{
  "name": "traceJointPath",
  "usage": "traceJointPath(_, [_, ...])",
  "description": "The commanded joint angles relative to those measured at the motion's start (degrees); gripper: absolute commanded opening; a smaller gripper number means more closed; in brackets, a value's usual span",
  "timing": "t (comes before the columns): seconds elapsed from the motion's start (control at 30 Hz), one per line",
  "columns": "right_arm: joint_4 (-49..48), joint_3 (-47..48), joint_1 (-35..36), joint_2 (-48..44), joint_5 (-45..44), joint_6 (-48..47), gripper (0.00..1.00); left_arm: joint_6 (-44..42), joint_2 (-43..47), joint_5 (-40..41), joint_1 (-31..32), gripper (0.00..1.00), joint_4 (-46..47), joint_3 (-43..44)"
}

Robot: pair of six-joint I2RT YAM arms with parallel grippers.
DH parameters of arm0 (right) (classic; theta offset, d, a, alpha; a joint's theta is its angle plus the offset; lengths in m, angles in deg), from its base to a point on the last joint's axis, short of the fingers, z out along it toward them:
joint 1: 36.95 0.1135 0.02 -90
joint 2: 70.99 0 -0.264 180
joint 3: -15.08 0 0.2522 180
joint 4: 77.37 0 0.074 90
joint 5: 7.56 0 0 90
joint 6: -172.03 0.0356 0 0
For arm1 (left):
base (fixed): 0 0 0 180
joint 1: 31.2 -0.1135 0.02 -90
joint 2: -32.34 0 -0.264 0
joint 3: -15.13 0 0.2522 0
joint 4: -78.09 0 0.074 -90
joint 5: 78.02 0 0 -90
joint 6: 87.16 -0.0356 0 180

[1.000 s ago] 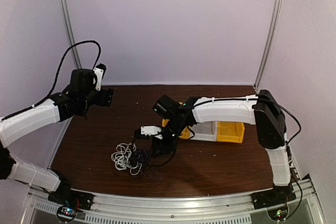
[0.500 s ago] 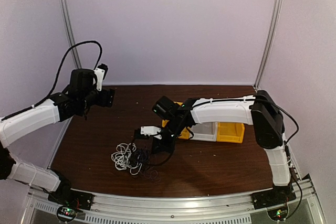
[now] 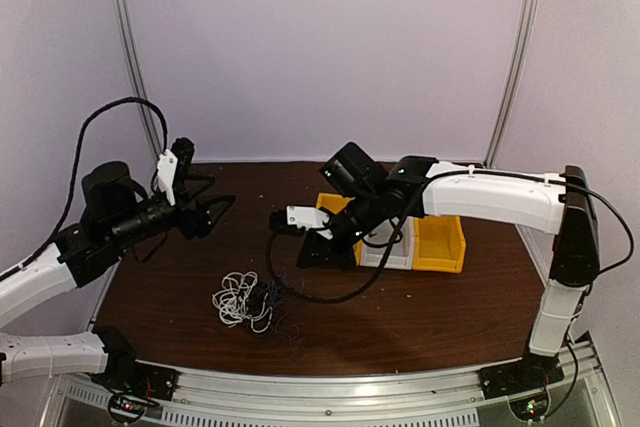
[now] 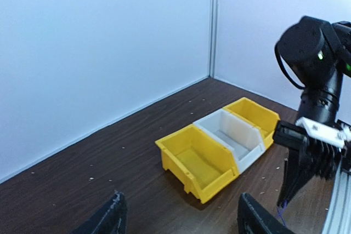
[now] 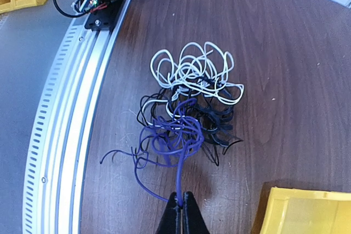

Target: Untangle the cables

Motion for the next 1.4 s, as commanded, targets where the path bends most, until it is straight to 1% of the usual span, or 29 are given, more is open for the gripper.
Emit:
traceJointPath(0.0, [-2.33, -2.74, 0.28, -4.44, -0.88, -0.68, 0.00, 8.93, 4.57, 2.36, 9.20, 0.70, 10.55, -10.13])
traceJointPath(0.1, [-1.55, -1.74, 0.27, -4.33, -1.09, -0.89, 0.00, 9.70, 5.01, 7.07, 16.39, 0.76, 15.76, -15.30])
traceJointPath(0.13, [-1.20, -1.30, 0.29, -4.20, -1.05, -1.02, 0.00, 9.71, 4.57, 7.58, 17.90, 0.78, 17.49, -16.68])
traceJointPath(0.2, [-1.19, -0.85, 0.28, -4.10, -0.83, -1.05, 0.00, 10.08, 2.94, 8.11, 20.07, 0.80, 21.40, -19.45])
traceJointPath(0.33, [-1.04, -0.19, 0.27, -3.99, -0.67, -0.96, 0.00, 10.44, -3.67, 9.19, 24.23, 0.79, 29.65, -22.11])
traceJointPath(0.43, [-0.82, 0.27, 0.29, -4.06, -0.58, -1.05, 0.00, 10.54, -9.90, 13.56, 25.99, 0.76, 36.32, -21.95])
traceJointPath(0.5, [-0.53, 0.49, 0.29, -4.24, -0.29, -1.17, 0.00, 10.91, -14.29, 15.55, 26.21, 0.70, 40.46, -22.09])
traceJointPath(0.57, [1.43, 1.19, 0.32, -4.66, 1.83, -2.84, 0.00, 11.54, -18.60, 19.00, 26.41, 0.60, 42.50, -20.97])
traceJointPath(0.63, [3.13, 1.99, 0.29, -5.36, 3.63, -4.13, 0.00, 11.78, -22.08, 21.27, 26.52, 0.53, 44.58, -20.72])
traceJointPath(0.73, [5.14, 3.35, 0.29, -7.01, 5.55, -5.75, 0.00, 12.71, -26.08, 24.04, 26.52, 0.37, 52.72, -23.46])
traceJointPath(0.77, [5.91, 3.86, 0.29, -7.45, 6.03, -6.33, 0.00, 12.78, -27.35, 24.87, 26.52, 0.34, 54.37, -24.25])
traceJointPath(0.83, [8.01, 5.55, 0.29, -8.09, 6.63, -7.57, 0.00, 13.16, -29.56, 26.40, 26.52, 0.30, 54.51, -24.54])
traceJointPath(0.93, [15.96, 12.82, 0.29, -7.32, 6.86, -11.10, 0.00, 14.12, -31.51, 28.14, 26.52, 0.16, 50.87, -24.20])
traceJointPath(1.0, [19.30, 19.18, 0.22, -6.95, 6.32, -12.29, 0.00, 14.83, -32.50, 29.07, 26.52, 0.14, 50.62, -25.58])
traceJointPath(1.07, [19.58, 25.05, 0.11, -8.08, 5.76, -12.43, 0.00, 15.66, -33.93, 30.89, 26.52, 0.13, 51.36, -26.94])
traceJointPath(1.13, [15.84, 25.52, -0.05, -11.46, 4.19, -12.18, 0.00, 16.33, -35.62, 32.02, 26.52, 0.11, 52.36, -28.10])
traceJointPath(1.2, [15.85, 29.20, -0.72, -12.89, 2.28, -12.48, 0.00, 17.29, -37.19, 32.77, 26.51, 0.11, 52.70, -28.72])
traceJointPath(1.27, [15.31, 32.42, -3.21, -13.94, 2.90, -12.21, 0.00, 18.32, -38.61, 32.87, 26.52, 0.11, 53.17, -29.36])
traceJointPath(1.37, [14.96, 38.23, -9.32, -14.10, 7.01, -10.44, 0.00, 19.44, -40.37, 32.93, 26.52, 0.11, 54.01, -30.17])
